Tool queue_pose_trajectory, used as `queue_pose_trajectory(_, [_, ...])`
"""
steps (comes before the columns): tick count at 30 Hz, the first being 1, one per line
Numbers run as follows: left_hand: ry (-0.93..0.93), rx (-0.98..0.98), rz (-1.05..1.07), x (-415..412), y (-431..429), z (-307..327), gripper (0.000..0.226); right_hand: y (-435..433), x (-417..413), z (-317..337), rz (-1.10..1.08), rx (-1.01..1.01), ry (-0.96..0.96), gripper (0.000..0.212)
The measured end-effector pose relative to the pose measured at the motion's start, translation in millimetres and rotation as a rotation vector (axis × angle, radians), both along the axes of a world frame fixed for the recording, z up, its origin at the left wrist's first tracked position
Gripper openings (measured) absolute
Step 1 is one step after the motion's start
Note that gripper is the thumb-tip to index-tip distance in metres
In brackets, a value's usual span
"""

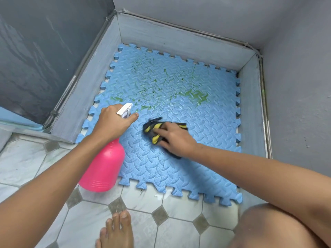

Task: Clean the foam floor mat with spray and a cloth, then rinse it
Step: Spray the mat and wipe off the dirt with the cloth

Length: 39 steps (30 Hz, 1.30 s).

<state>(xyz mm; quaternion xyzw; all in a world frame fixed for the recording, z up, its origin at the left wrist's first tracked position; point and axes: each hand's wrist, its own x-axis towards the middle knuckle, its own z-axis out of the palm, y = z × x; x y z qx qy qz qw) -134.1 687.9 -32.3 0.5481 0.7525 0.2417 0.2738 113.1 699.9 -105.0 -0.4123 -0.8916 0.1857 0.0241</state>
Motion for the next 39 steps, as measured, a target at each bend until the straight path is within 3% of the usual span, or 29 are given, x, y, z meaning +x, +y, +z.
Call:
queue_pose_trajectory(4, [-0.052,0.015,-0.018,-5,8,4,0.049,10,-11,2,0.106,0.017,0.017,0.040])
queue_pose_trajectory(6, [-0.059,0.022,-0.019,-11,17,9,0.049,36,14,1,-0.081,0.027,-0.013,0.039])
queue_pose_trajectory(11, [-0.037,-0.033,0.033,-19,33,14,0.051,94,109,-6,-0.833,0.038,-0.057,0.032])
queue_pose_trajectory(14, [0.055,-0.101,0.040,-16,32,8,0.049,99,111,-8,-1.008,0.017,-0.114,0.027])
queue_pose_trajectory(16, [0.094,-0.078,0.029,-17,33,7,0.050,96,102,-8,-1.036,0.024,-0.131,0.029])
queue_pose_trajectory(24, [-0.059,-0.113,0.001,-33,52,17,0.048,97,95,-3,-1.061,-0.032,-0.130,0.036])
queue_pose_trajectory(29, [-0.006,-0.072,-0.046,-28,78,18,0.051,99,96,-11,-1.068,-0.036,-0.061,0.045])
queue_pose_trajectory(32, [-0.020,-0.048,0.011,-35,99,18,0.045,103,98,-16,-1.050,-0.023,-0.046,0.047])
queue_pose_trajectory(36, [-0.027,-0.027,0.142,-35,106,15,0.056,101,102,-19,-1.031,-0.008,-0.030,0.045])
queue_pose_trajectory(39, [-0.041,-0.019,0.117,-29,108,9,0.056,97,103,-23,-1.036,0.001,-0.011,0.044])
